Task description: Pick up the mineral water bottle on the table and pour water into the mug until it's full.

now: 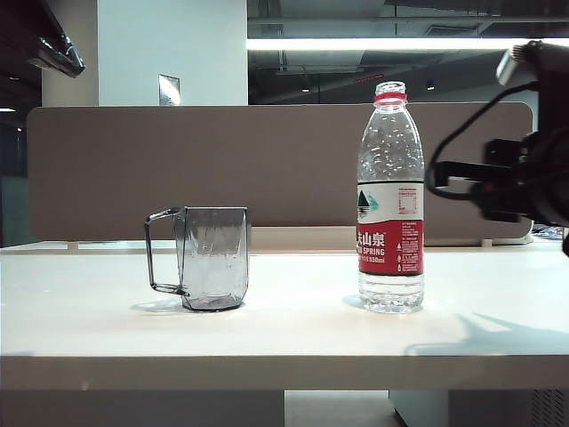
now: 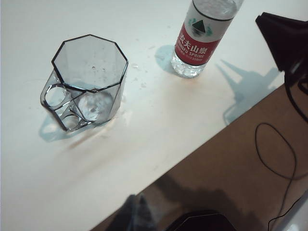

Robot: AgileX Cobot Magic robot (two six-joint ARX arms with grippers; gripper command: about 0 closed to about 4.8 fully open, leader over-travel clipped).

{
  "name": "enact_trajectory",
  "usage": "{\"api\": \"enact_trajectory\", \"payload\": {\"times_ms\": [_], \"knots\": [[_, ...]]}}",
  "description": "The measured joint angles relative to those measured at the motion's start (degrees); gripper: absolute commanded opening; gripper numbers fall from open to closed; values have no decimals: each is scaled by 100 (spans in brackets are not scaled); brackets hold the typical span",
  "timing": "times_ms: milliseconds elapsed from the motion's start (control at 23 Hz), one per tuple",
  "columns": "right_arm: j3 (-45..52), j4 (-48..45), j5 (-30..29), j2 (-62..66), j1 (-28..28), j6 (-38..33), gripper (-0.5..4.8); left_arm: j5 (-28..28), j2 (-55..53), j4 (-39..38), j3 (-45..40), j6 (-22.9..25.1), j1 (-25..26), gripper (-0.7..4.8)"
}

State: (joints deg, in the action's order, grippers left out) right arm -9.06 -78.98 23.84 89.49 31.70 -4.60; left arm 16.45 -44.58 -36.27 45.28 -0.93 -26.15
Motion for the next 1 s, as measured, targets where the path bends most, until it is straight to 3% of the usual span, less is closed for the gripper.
{"api": "enact_trajectory", "payload": {"times_ms": [130, 217, 564, 999], "knots": [[0, 26, -7, 0, 238, 9, 323, 2, -2, 0, 0, 0, -4, -5], [2, 52, -9, 9, 251, 9, 464, 2, -2, 0, 0, 0, -4, -5], [-428, 63, -588, 708, 286, 11, 473, 0, -2, 2, 0, 0, -4, -5], [-1515, 39, -686, 1762, 280, 11, 472, 0, -2, 2, 0, 0, -4, -5]]}}
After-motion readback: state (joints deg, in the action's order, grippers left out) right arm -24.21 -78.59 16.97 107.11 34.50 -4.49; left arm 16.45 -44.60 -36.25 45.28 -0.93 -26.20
